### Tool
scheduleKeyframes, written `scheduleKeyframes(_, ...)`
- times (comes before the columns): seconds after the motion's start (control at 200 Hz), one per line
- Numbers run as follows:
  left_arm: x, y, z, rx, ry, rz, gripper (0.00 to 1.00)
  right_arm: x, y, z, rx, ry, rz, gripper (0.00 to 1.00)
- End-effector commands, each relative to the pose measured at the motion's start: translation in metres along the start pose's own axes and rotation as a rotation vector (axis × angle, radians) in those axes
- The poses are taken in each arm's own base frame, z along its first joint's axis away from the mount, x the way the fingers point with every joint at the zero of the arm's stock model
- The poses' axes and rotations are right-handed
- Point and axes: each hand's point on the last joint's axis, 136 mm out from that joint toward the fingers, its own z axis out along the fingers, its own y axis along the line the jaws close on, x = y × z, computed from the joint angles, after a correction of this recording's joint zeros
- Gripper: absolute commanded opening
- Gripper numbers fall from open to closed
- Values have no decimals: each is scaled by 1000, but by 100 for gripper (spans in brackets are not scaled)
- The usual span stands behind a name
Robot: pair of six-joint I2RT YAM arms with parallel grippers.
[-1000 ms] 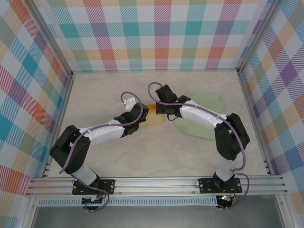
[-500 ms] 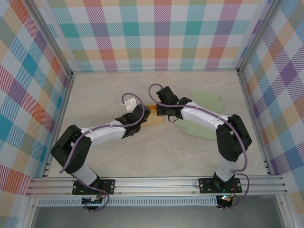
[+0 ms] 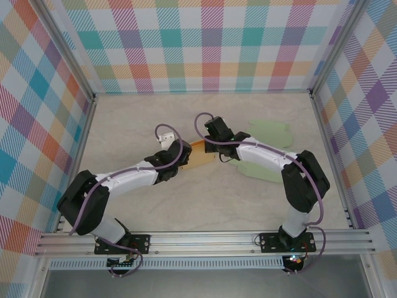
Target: Fold the paper box
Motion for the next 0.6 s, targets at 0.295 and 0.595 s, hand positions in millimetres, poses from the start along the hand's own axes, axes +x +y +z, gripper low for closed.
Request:
scheduleKeyframes(0.295, -20, -11, -51, 150, 20, -39, 82, 70, -23, 19, 86, 217, -30, 0)
scheduleKeyframes(0.595, -60, -14, -40, 215, -21, -213, 96, 68, -22, 15, 70, 198, -31, 0)
